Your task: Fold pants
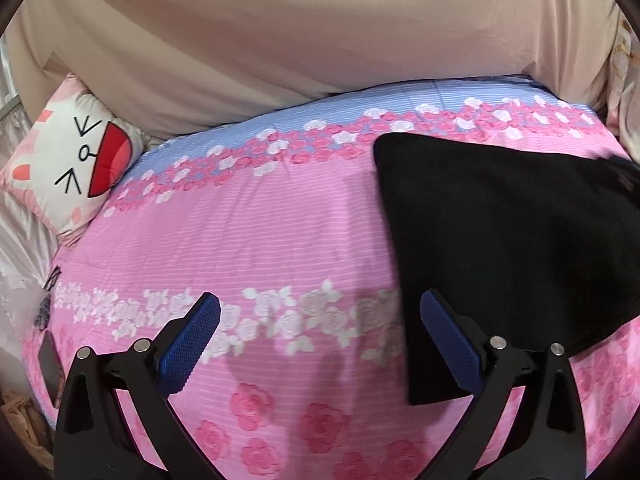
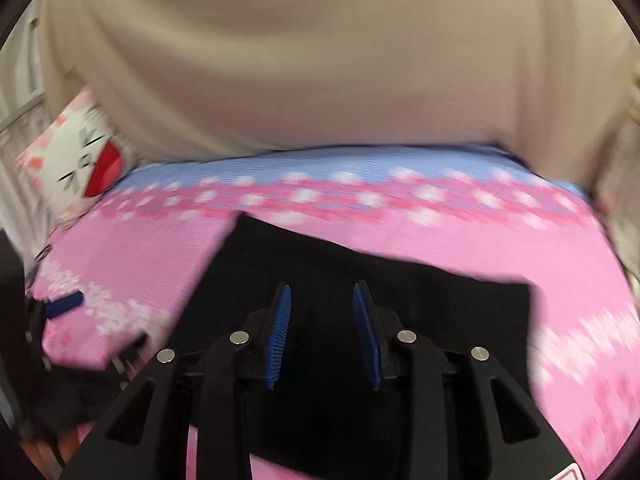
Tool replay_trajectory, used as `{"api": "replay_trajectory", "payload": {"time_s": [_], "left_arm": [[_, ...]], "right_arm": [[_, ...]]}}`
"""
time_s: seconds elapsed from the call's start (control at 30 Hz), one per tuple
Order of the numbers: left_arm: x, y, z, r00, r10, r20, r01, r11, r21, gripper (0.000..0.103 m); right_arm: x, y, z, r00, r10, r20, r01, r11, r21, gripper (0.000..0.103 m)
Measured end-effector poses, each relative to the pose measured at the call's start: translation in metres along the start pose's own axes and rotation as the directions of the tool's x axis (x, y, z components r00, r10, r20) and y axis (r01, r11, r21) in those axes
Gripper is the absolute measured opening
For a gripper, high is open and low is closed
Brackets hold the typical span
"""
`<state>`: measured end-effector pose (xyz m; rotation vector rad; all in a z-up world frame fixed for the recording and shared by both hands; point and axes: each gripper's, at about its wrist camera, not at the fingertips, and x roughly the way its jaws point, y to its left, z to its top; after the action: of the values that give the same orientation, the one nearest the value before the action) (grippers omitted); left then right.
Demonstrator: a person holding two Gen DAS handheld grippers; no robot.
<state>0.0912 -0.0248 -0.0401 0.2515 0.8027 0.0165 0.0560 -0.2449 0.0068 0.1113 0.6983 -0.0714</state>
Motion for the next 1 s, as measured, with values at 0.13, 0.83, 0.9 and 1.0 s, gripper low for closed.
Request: {"api": "replay_trajectory", "payload": {"time_s": [0.13, 0.83, 0.9, 1.0], "left_arm": [[-0.006, -0.020, 0.004, 0.999, -0.032, 0.015, 0.032, 0.999, 0.027, 0.098], [0.058, -0.033, -0.018, 0.854, -0.514, -0.080, 0.477, 0.836, -0.271, 0.098], [0.058, -0.043, -0.016, 0.856, -0.514, -0.055, 0.494, 0.844, -0.211, 0.089], [0.048, -0.033, -0.009, 0.836, -0.548, -0.028, 0.529, 0.819, -0.223, 0.039]], "right_arm": [[-0.033, -0.066, -0.034, 0.994, -0.113, -0.009, 0.113, 0.987, 0.112, 0.032], [0.012, -0.136, -0.102, 0.970, 0.227, -0.084, -0.171, 0.888, 0.426, 0.064], [0.017, -0.129, -0.098, 0.978, 0.196, -0.071, -0.153, 0.905, 0.397, 0.066], [0.011, -0.110, -0.082, 0.981, 0.188, -0.054, -0.158, 0.924, 0.348, 0.031]]}}
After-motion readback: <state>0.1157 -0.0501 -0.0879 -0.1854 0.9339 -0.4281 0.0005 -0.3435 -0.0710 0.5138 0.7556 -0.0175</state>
